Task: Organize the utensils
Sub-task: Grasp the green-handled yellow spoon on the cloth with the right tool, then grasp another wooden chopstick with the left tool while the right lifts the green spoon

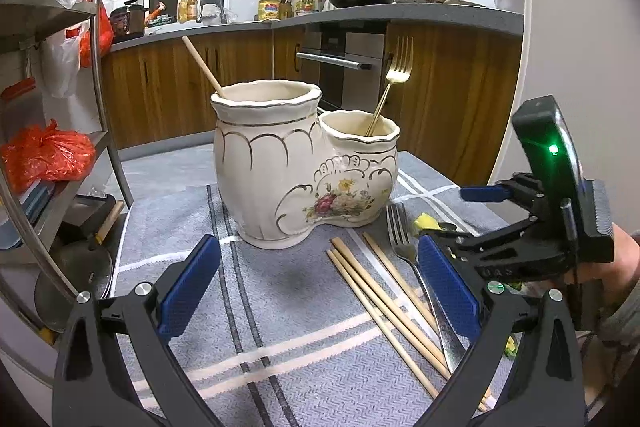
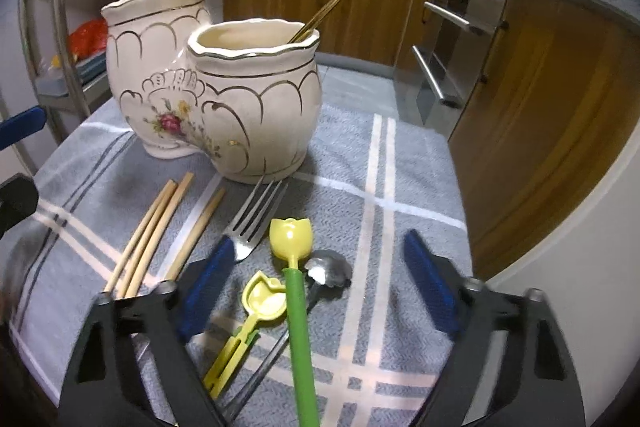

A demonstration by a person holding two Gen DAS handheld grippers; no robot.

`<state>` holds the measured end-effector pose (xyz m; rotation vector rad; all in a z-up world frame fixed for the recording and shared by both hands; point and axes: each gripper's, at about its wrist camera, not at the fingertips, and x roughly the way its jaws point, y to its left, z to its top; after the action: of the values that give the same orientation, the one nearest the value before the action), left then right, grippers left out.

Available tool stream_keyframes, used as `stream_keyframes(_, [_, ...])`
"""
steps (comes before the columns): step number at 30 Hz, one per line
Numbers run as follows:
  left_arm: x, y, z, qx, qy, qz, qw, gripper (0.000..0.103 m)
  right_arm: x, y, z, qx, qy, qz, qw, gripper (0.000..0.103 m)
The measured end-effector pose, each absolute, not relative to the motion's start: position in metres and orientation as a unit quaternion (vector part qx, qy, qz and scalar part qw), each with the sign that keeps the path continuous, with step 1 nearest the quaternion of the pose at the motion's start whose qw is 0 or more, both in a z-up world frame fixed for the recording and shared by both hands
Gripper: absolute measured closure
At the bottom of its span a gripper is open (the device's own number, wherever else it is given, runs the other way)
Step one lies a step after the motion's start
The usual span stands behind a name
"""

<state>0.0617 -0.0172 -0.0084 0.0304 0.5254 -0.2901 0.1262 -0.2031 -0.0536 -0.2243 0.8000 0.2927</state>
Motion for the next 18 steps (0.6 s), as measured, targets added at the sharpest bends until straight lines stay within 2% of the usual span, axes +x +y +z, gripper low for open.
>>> stream_keyframes(1, [0.062,-0.017,-0.008,0.014,0.260,-0.143,0.955,0.006,0.129,-0.203,-0.054,-0.105,0.392,0.144,0.903,0.036])
stream_keyframes(7, [0.064,-0.015,-0.009,0.007,0.264,-0.146,0.953,0.006,0.138,-0.197,-0.059,-0.111,0.404,0.159,0.894,0.050])
stream_keyframes(12, [0.066,-0.014,-0.009,0.005,0.268,-0.148,0.952,0.006,0.144,-0.196,-0.061,-0.106,0.412,0.167,0.889,0.055])
stream_keyframes(16, [0.066,-0.014,-0.009,0.007,0.269,-0.147,0.952,0.006,0.146,-0.199,-0.061,-0.100,0.414,0.171,0.888,0.078])
stream_keyframes(18, [0.066,-0.014,-0.010,0.008,0.269,-0.145,0.952,0.006,0.145,-0.201,-0.059,-0.093,0.410,0.174,0.891,0.077])
